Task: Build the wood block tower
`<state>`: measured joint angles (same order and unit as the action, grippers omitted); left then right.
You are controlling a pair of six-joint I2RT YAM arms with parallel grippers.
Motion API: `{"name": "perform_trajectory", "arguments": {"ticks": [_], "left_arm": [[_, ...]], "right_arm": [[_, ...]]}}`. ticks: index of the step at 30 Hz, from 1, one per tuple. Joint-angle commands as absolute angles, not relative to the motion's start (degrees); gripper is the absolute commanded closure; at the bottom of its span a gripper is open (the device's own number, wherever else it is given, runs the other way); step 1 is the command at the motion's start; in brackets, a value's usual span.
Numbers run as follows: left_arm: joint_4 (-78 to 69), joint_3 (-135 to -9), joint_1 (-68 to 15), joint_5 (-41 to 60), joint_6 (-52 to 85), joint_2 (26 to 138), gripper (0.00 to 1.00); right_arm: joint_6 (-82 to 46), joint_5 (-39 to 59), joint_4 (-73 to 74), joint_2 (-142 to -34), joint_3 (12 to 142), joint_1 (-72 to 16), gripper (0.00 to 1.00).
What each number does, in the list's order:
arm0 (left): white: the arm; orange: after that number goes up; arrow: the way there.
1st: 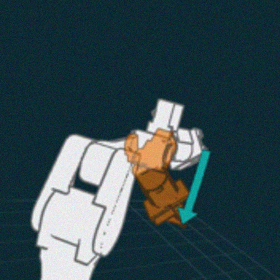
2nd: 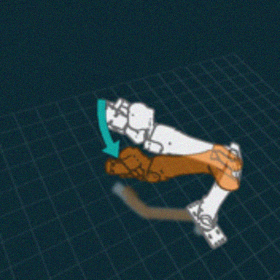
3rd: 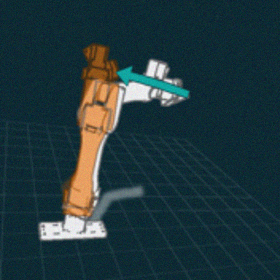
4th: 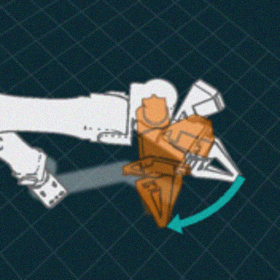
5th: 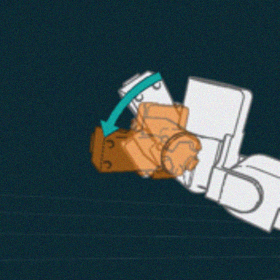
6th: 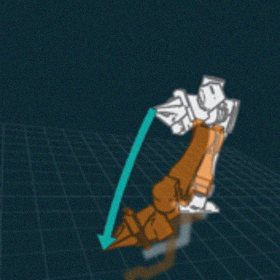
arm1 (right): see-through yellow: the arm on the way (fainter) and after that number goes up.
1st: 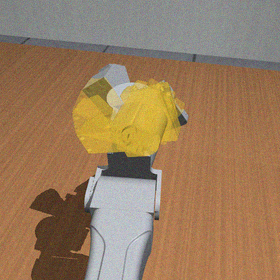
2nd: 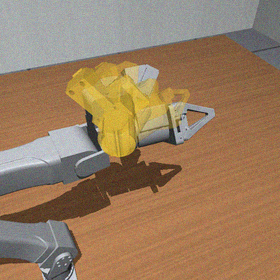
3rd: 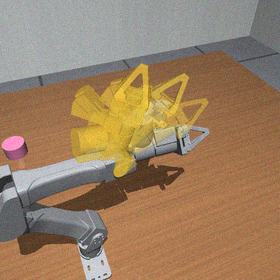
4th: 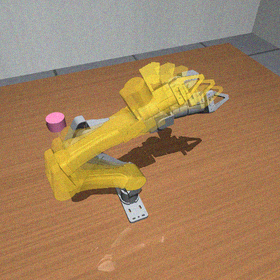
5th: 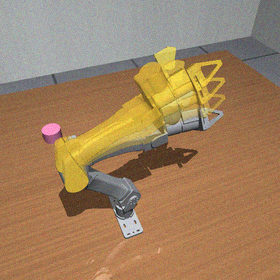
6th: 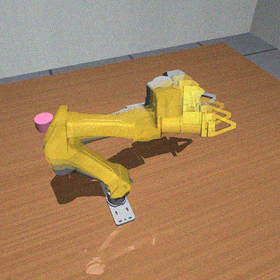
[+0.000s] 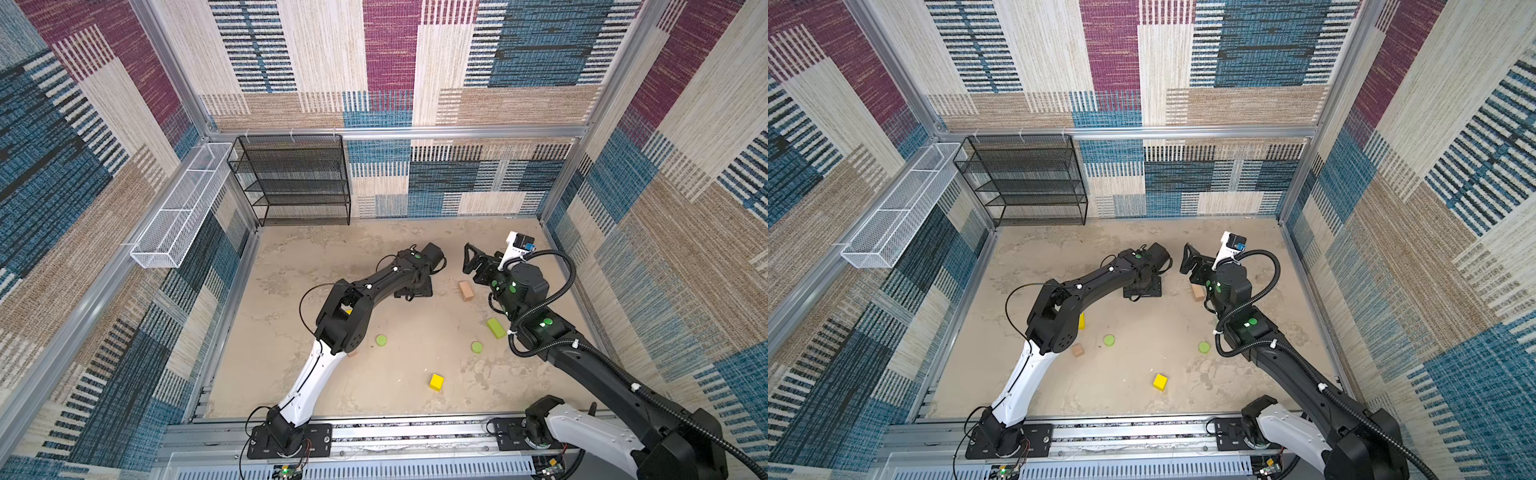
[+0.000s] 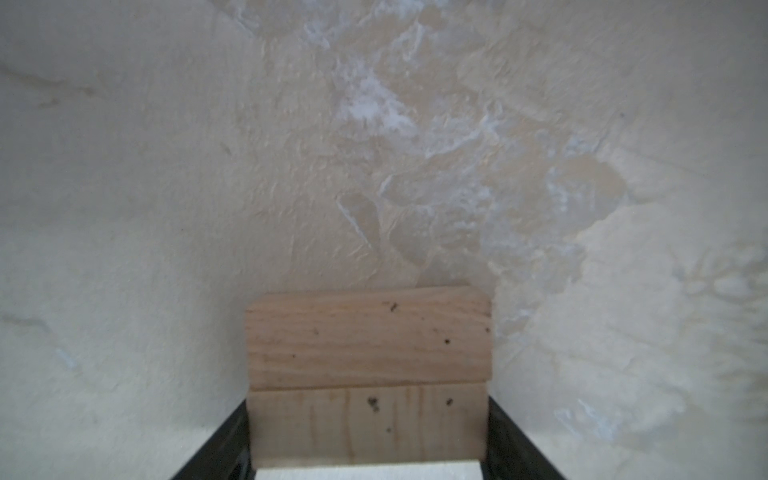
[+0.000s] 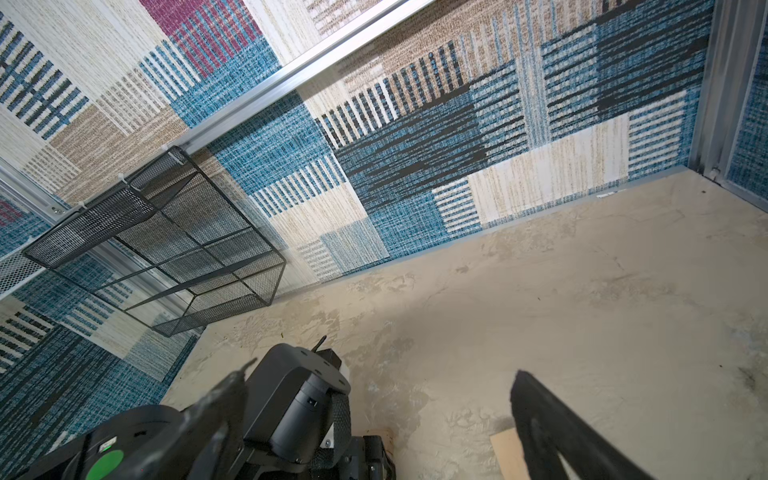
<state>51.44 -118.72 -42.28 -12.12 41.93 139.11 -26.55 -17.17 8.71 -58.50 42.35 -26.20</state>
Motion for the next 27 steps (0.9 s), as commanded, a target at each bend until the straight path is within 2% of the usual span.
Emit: {"name": "perform_trajectory", "arguments": {"ticks": [1, 7, 9, 11, 27], "left_arm": [[57.02, -118.00, -41.83, -15.12, 41.34, 140.65, 0.29], [56.96, -118.21, -41.77, -14.99, 41.11, 140.89, 0.19], [57.02, -118.41, -41.82, -14.70, 41.09, 140.98, 0.13], [56.94, -118.61, -41.79, -14.59, 41.03, 140.98, 0.01], [57.03, -118.69, -41.92, -11.22, 39.17, 138.54, 0.01]], "right_arm": [[-27.07, -17.67, 9.57, -58.59, 42.28, -26.10, 0.01], [-27.11, -17.59, 9.49, -58.71, 42.31, -26.09, 0.01], [-27.16, -17.59, 9.52, -58.71, 42.31, -26.08, 0.01], [-27.16, -17.59, 9.53, -58.79, 42.28, -26.02, 0.01], [-27.25, -17.49, 9.66, -58.97, 42.23, -25.93, 0.01]]}}
